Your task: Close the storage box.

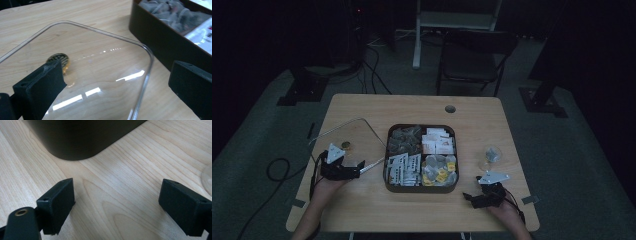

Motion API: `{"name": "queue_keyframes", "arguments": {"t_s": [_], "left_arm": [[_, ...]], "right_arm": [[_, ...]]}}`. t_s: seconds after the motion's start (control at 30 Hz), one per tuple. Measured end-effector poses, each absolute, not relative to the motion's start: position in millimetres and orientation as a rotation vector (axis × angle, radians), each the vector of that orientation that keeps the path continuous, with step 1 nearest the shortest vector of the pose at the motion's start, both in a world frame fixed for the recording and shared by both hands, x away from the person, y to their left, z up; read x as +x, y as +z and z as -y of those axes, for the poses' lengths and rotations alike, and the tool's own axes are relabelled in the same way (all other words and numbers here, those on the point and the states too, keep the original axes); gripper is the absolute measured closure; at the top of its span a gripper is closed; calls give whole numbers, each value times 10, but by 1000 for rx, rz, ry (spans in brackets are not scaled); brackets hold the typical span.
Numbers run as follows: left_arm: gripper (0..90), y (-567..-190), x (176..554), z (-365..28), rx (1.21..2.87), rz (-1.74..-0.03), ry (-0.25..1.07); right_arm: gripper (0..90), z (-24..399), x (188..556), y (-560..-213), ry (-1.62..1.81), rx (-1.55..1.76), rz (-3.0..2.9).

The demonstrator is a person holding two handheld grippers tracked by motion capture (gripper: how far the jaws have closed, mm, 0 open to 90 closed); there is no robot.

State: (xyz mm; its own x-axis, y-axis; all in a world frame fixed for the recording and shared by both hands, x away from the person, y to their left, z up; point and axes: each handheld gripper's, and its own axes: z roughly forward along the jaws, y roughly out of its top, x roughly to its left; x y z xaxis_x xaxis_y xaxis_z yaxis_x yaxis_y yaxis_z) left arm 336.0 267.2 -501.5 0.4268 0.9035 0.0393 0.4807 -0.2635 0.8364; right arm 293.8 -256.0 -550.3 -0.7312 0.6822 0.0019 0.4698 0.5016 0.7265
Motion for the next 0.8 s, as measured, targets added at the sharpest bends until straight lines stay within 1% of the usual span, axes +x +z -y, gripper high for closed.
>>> {"name": "queue_keyframes", "arguments": {"t_s": [0.27, 0.7, 0.77, 0.8], "left_arm": [[15, -5067, 3514, -2789, 1813, -1239, 716], [16, -5240, 3822, -2853, 1831, -1361, 705], [51, -5263, 3860, -2864, 1834, -1378, 692], [51, -5275, 3885, -2873, 1842, -1384, 678]], "right_arm": [[130, 2560, 2938, -5501, 1058, 972, -2465], [130, 2560, 2938, -5502, 1060, 973, -2464], [131, 2560, 2938, -5502, 1060, 972, -2464], [131, 2560, 2938, -5502, 1060, 972, -2464]]}}
